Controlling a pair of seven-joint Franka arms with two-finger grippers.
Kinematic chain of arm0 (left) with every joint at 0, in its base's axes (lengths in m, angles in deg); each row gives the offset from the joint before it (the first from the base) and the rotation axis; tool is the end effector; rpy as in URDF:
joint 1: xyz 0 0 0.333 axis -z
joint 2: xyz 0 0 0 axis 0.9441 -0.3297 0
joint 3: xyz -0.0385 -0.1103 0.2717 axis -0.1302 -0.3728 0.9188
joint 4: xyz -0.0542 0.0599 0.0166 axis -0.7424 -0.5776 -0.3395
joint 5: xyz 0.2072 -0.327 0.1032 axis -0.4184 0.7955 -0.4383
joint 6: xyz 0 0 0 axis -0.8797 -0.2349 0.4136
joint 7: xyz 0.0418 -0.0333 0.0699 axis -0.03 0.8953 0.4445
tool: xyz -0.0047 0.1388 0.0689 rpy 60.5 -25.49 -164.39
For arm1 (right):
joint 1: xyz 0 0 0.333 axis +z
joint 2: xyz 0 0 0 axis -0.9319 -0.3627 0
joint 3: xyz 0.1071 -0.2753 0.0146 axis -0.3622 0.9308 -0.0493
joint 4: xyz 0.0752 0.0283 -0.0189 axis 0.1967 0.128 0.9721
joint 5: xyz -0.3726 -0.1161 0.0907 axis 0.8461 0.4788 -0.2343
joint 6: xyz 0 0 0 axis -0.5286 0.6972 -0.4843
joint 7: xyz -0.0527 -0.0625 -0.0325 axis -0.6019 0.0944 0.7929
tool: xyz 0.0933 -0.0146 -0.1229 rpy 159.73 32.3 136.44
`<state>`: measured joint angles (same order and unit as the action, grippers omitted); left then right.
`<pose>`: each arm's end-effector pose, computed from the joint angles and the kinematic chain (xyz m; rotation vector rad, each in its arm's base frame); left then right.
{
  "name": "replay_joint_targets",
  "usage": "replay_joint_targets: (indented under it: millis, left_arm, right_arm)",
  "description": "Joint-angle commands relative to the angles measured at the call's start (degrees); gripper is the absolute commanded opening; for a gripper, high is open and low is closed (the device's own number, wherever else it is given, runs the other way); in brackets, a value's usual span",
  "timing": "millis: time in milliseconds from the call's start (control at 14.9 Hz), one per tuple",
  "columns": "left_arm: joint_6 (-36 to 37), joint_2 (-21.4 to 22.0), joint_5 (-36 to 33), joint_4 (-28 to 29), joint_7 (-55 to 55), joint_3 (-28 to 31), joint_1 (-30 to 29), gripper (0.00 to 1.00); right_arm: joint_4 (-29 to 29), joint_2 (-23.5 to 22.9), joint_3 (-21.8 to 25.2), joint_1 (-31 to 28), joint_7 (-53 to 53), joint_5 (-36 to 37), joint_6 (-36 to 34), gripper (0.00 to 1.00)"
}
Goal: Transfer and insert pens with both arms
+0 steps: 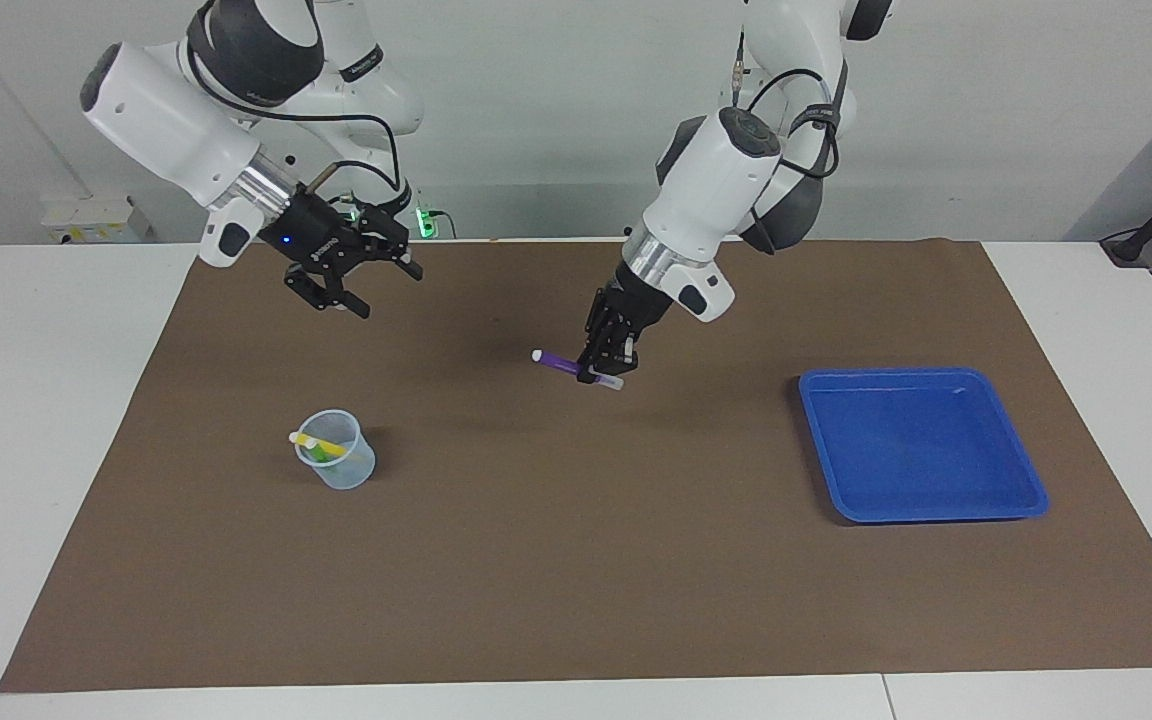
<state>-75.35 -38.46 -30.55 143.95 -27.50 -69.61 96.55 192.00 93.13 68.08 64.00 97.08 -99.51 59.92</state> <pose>0.5598 -0.4176 0.4455 1.8471 1.8893 -0.2999 0.5522 0.1128 0.4914 -2.5139 -0.1737 -0.1864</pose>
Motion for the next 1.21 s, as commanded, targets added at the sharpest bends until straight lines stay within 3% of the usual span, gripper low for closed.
replay_joint_targets:
  millis: [0, 337, 740, 1010, 1144]
  left_arm:
    - [-6.2, 0.7, 1.18, 2.58, -4.12, 1.16, 4.07, 0.0]
    - [-12.11, 1.05, 1.18, 4.7, -6.5, 1.16, 9.0, 0.0]
    - [-15.0, 0.88, 1.18, 4.7, -6.67, 1.16, 11.29, 0.0]
    - [-16.94, 0.7, 1.18, 4.87, -6.94, 1.08, 11.29, 0.0]
    - [-17.03, 0.7, 1.18, 4.96, -6.94, 1.08, 11.38, 0.0]
  right_arm:
    - [0.78, 0.29, 0.03, 3.14, -0.95, -1.44, 4.59, 1.0]
    - [-0.01, -2.0, -0.15, 6.48, -2.01, -1.44, 10.75, 1.0]
    - [0.16, -2.7, -0.15, 6.84, -0.6, -0.65, 11.02, 1.0]
    - [0.16, -2.79, -0.15, 6.76, -0.25, -0.38, 11.11, 0.8]
    - [0.25, -2.7, -0.15, 6.67, -0.34, -0.38, 10.93, 0.65]
